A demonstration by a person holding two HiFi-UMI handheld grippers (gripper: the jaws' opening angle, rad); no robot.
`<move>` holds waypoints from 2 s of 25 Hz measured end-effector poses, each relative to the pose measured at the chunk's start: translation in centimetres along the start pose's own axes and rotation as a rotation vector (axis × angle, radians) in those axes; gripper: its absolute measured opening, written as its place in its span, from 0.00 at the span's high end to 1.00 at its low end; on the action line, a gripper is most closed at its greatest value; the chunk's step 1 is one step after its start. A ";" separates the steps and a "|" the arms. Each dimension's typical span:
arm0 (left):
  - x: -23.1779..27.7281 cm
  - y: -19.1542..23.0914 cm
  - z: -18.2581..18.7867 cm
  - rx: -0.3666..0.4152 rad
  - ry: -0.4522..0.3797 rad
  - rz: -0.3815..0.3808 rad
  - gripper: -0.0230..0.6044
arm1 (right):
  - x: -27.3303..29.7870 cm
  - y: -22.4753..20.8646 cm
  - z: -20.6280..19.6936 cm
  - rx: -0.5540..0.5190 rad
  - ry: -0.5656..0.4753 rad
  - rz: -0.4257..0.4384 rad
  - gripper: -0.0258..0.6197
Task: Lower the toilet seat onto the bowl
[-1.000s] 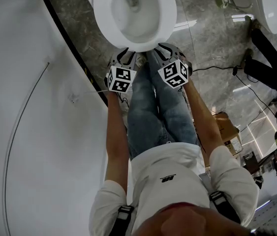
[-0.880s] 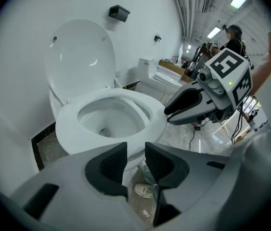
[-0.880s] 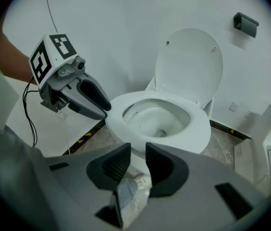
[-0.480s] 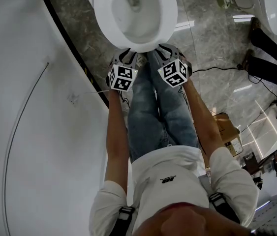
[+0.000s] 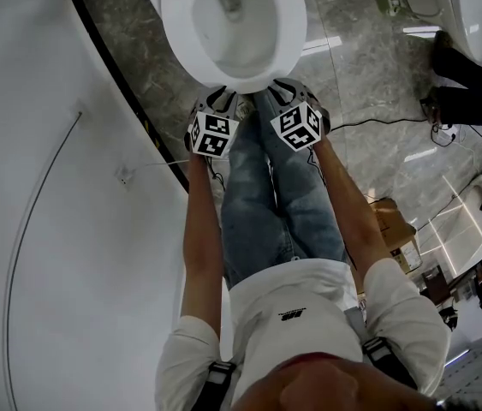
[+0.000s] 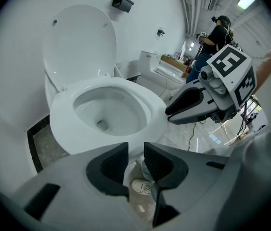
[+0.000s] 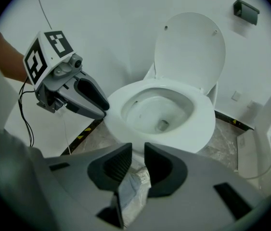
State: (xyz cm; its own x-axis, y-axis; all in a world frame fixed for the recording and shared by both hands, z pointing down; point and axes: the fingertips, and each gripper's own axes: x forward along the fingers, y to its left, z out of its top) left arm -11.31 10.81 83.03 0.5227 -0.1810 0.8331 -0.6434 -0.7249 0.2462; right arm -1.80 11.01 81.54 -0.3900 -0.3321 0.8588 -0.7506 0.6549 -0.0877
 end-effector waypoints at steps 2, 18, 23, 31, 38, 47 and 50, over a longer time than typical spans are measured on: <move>0.3 0.0 -0.2 -0.003 0.004 0.000 0.78 | 0.3 0.0 -0.2 0.007 0.003 0.002 0.83; 2.9 0.8 -1.9 -0.049 0.029 0.021 0.82 | 2.8 -0.1 -2.2 0.018 0.049 0.021 0.85; 3.5 1.2 -2.3 -0.096 0.032 0.035 0.84 | 3.5 -0.2 -2.5 0.020 0.073 0.021 0.87; 2.7 1.2 -1.6 -0.108 -0.012 0.047 0.86 | 2.8 -0.5 -1.9 0.024 0.051 0.001 0.89; -0.2 1.3 1.3 -0.099 -0.120 0.085 0.89 | -1.0 -2.1 2.0 0.045 -0.096 -0.064 0.90; -4.3 2.5 6.9 -0.066 -0.256 0.156 0.92 | -5.6 -3.6 8.1 0.066 -0.278 -0.097 0.91; -6.0 2.6 9.0 -0.045 -0.304 0.172 0.92 | -6.6 -3.9 9.4 0.084 -0.330 -0.105 0.91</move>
State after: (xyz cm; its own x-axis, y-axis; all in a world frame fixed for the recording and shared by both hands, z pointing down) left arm -11.05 4.03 74.22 0.5425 -0.4930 0.6802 -0.7573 -0.6374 0.1421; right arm -1.32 4.26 71.43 -0.4495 -0.6051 0.6571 -0.8316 0.5520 -0.0605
